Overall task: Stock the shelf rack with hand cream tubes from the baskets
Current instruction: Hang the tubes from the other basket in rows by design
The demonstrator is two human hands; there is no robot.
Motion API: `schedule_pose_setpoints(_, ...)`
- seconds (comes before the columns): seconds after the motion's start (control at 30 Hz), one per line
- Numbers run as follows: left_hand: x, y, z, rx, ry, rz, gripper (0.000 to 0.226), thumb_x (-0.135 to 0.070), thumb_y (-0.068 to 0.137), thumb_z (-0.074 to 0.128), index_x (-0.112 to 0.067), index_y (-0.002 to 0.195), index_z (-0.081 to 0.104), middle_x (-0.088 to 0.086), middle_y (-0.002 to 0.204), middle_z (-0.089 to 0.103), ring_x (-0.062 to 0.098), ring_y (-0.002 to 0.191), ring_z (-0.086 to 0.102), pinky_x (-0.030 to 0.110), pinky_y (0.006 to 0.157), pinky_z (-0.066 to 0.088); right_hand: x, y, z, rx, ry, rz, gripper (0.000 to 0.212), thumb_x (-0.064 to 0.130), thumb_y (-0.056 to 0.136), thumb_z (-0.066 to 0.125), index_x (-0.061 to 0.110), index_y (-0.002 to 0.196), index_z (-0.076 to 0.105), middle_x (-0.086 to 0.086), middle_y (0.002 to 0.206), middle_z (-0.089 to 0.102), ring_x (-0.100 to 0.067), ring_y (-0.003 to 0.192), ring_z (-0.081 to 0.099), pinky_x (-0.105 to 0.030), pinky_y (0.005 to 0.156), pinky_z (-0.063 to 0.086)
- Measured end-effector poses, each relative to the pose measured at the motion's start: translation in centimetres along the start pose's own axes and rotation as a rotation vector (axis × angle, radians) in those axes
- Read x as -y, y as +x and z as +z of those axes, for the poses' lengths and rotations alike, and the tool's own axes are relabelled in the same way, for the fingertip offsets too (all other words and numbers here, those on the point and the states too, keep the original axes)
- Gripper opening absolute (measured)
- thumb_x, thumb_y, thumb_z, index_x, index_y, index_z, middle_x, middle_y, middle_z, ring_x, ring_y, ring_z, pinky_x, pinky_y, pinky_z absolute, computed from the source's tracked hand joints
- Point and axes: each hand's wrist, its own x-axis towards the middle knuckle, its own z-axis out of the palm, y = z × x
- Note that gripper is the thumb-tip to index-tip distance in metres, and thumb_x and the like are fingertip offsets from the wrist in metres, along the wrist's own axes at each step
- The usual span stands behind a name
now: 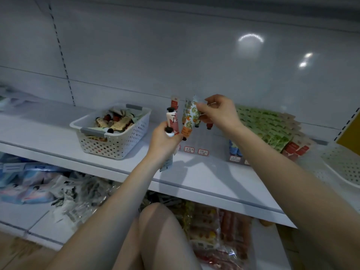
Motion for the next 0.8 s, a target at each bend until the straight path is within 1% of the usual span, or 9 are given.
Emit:
schedule_pose_setpoints(0.1, 1.0, 2.1, -0.5, 0.012, 0.027, -0.032, 0.015, -0.007, 0.083, 0.063, -0.012, 0.092, 0.053, -0.009, 0.075, 0.052, 0.004, 0.068, 0.047, 0.014, 0.056, 0.037, -0.3, 1.9, 0.8, -0.085, -0.128, -0.028, 0.019, 0.02, 0.084, 0.067, 0.007, 0.091, 0.056, -0.012, 0.076, 0.065, -0.011, 0.055, 0.061, -0.031, 0.062, 0.054)
schedule_pose_setpoints(0.2, 2.0, 4.1, -0.7, 0.035, 0.058, -0.056, 0.016, -0.005, 0.084, 0.061, -0.014, 0.092, 0.051, -0.009, 0.075, 0.05, 0.004, 0.067, 0.046, 0.016, 0.059, 0.035, -0.9, 4.1, 1.3, -0.148, -0.233, -0.049, 0.016, 0.023, 0.084, 0.067, 0.012, 0.085, 0.056, -0.008, 0.069, 0.063, 0.002, 0.04, 0.052, -0.019, 0.047, 0.046)
schedule_pose_setpoints(0.27, 2.5, 5.0, -0.8, 0.066, 0.084, -0.057, 0.016, -0.004, 0.084, 0.061, -0.013, 0.092, 0.05, -0.009, 0.075, 0.049, 0.005, 0.068, 0.045, 0.015, 0.057, 0.035, -1.3, 5.3, 1.4, -0.175, -0.276, -0.035, 0.015, 0.026, 0.084, 0.067, 0.016, 0.084, 0.056, -0.007, 0.073, 0.065, 0.0, 0.047, 0.057, -0.022, 0.053, 0.049)
schedule_pose_setpoints(0.37, 3.1, 5.7, -0.8, 0.086, 0.096, -0.062, 0.019, -0.003, 0.086, 0.059, -0.014, 0.096, 0.046, -0.01, 0.078, 0.047, 0.002, 0.069, 0.045, 0.009, 0.054, 0.034, -2.2, 6.5, 1.5, -0.189, -0.346, -0.028, 0.011, 0.024, 0.087, 0.063, 0.013, 0.09, 0.061, -0.013, 0.087, 0.069, -0.021, 0.072, 0.068, -0.035, 0.071, 0.056)
schedule_pose_setpoints(0.43, 3.5, 6.0, -0.5, 0.073, 0.067, -0.082, 0.022, -0.003, 0.086, 0.059, -0.015, 0.099, 0.045, -0.011, 0.08, 0.048, 0.002, 0.072, 0.046, 0.01, 0.058, 0.035, -2.9, 7.0, 1.3, -0.177, -0.381, -0.056, 0.012, 0.019, 0.09, 0.057, 0.008, 0.09, 0.063, -0.016, 0.085, 0.07, -0.026, 0.075, 0.069, -0.04, 0.075, 0.056)
schedule_pose_setpoints(0.47, 3.7, 6.1, -0.3, 0.061, 0.045, -0.096, 0.022, -0.003, 0.086, 0.06, -0.016, 0.097, 0.046, -0.011, 0.08, 0.048, 0.006, 0.074, 0.048, 0.011, 0.06, 0.037, -3.2, 7.2, 1.1, -0.171, -0.397, -0.065, 0.013, 0.017, 0.091, 0.056, 0.006, 0.089, 0.064, -0.016, 0.085, 0.069, -0.028, 0.076, 0.069, -0.042, 0.077, 0.056)
schedule_pose_setpoints(0.57, 4.2, 6.4, 0.3, 0.048, 0.014, -0.131, 0.024, -0.005, 0.085, 0.061, -0.022, 0.08, 0.046, -0.007, 0.078, 0.05, 0.017, 0.081, 0.051, 0.021, 0.066, 0.041, -3.8, 7.8, 0.6, -0.158, -0.391, -0.06, 0.014, 0.013, 0.091, 0.054, 0.003, 0.088, 0.064, -0.017, 0.087, 0.068, -0.027, 0.075, 0.069, -0.042, 0.077, 0.056)
schedule_pose_setpoints(0.67, 4.3, 7.0, 0.2, 0.044, 0.009, -0.14, 0.025, -0.006, 0.085, 0.062, -0.023, 0.073, 0.046, -0.005, 0.074, 0.052, 0.019, 0.079, 0.052, 0.03, 0.072, 0.043, -3.9, 8.7, 0.8, -0.138, -0.442, -0.093, 0.016, 0.012, 0.091, 0.054, 0.001, 0.087, 0.064, -0.017, 0.086, 0.069, -0.027, 0.078, 0.068, -0.042, 0.08, 0.055)
schedule_pose_setpoints(0.8, 4.4, 8.4, -0.1, 0.021, 0.032, -0.132, 0.028, -0.005, 0.084, 0.061, -0.022, 0.069, 0.045, -0.005, 0.069, 0.049, 0.012, 0.066, 0.047, 0.024, 0.061, 0.039, -4.0, 10.1, 1.3, -0.12, -0.553, -0.111, 0.021, 0.014, 0.092, 0.052, -0.001, 0.091, 0.066, -0.014, 0.092, 0.068, -0.027, 0.084, 0.067, -0.042, 0.081, 0.054)
